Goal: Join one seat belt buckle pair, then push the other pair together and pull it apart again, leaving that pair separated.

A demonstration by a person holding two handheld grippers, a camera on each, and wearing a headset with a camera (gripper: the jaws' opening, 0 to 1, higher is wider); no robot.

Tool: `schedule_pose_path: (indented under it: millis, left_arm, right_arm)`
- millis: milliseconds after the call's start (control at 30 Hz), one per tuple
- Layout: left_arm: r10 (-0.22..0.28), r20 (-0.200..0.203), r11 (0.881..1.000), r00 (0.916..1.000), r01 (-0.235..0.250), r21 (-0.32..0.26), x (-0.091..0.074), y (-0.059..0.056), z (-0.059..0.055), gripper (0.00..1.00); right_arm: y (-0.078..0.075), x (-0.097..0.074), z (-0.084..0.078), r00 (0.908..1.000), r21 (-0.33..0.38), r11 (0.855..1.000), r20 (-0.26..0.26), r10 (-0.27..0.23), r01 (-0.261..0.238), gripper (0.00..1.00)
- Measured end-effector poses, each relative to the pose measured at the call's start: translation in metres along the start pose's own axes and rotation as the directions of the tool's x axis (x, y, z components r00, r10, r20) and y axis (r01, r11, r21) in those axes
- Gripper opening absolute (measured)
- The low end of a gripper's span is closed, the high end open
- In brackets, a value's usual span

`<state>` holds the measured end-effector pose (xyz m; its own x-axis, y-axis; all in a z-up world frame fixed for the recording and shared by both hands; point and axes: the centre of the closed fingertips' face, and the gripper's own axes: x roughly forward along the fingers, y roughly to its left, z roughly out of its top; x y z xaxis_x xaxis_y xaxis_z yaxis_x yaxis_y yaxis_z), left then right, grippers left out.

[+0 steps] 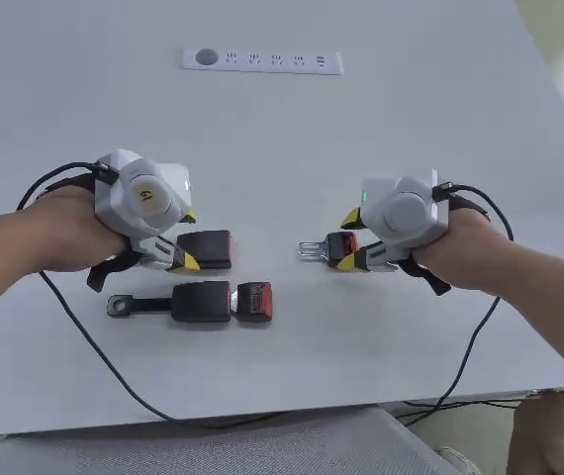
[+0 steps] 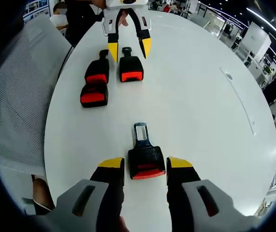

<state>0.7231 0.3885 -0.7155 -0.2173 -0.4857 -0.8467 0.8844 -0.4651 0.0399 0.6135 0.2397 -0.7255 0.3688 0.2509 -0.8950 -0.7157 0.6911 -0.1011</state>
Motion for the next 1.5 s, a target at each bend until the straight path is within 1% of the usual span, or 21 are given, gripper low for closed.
schedule_pose_path:
  millis: [100, 167, 233, 467, 567, 633, 667, 833, 1033, 1233, 1300, 1500]
  left_arm:
    - [-0.009, -0.009, 1.000, 0.9999, 0.009, -0.001, 0.003, 0.001, -0.003, 0.40]
    - [-0.020, -0.019, 1.000, 0.9996, 0.021, 0.004, 0.007, 0.000, -0.005, 0.40]
    - [-0.026, -0.042, 1.000, 0.9988, 0.026, 0.016, 0.010, -0.001, -0.009, 0.39]
    - [-0.056, -0.042, 0.997, 0.9976, 0.057, 0.042, 0.015, -0.004, -0.009, 0.38]
    - [-0.073, -0.042, 0.997, 0.9964, 0.075, 0.036, 0.016, -0.006, -0.009, 0.35]
    - [-0.073, -0.044, 0.996, 0.9963, 0.075, 0.039, 0.017, -0.006, -0.010, 0.35]
    - [-0.075, -0.053, 0.996, 0.9958, 0.077, 0.034, 0.018, -0.006, -0.011, 0.35]
    - [-0.078, -0.056, 0.996, 0.9953, 0.081, 0.042, 0.019, -0.008, -0.014, 0.33]
    - [-0.075, -0.057, 0.995, 0.9955, 0.079, 0.067, 0.018, -0.010, -0.014, 0.33]
    - [-0.069, -0.056, 0.996, 0.9961, 0.072, 0.057, 0.018, -0.010, -0.014, 0.33]
    - [-0.067, -0.055, 0.996, 0.9962, 0.070, 0.049, 0.018, -0.010, -0.015, 0.33]
    - [-0.069, -0.063, 0.997, 0.9956, 0.072, 0.042, 0.019, -0.009, -0.015, 0.33]
  right_arm:
    - [0.000, 0.003, -0.004, 0.9997, -0.009, 1.000, -0.015, 0.018, -0.018, 0.32]
    - [0.000, 0.005, -0.006, 0.9992, -0.013, 0.999, -0.024, 0.033, -0.033, 0.32]
    - [0.001, 0.007, -0.008, 0.9986, -0.024, 0.999, -0.034, 0.040, -0.041, 0.31]
    - [0.004, 0.008, -0.006, 0.9970, -0.034, 0.997, -0.046, 0.061, -0.063, 0.32]
    - [0.004, 0.009, -0.008, 0.9963, -0.039, 0.997, -0.048, 0.071, -0.073, 0.32]
    - [0.005, 0.009, -0.008, 0.9959, -0.039, 0.996, -0.048, 0.077, -0.079, 0.32]
    - [0.005, 0.009, -0.008, 0.9956, -0.041, 0.996, -0.048, 0.080, -0.082, 0.32]
    - [0.005, 0.009, -0.007, 0.9947, -0.051, 0.994, -0.048, 0.090, -0.093, 0.32]
    - [0.006, 0.009, -0.005, 0.9944, -0.062, 0.993, -0.049, 0.094, -0.097, 0.32]
    - [0.007, 0.009, -0.002, 0.9949, -0.056, 0.994, -0.049, 0.089, -0.091, 0.31]
    - [0.007, 0.010, 0.002, 0.9951, -0.034, 0.995, -0.031, 0.094, -0.095, 0.31]
    - [0.011, 0.015, 0.011, 0.9950, -0.041, 0.994, -0.016, 0.098, -0.099, 0.31]
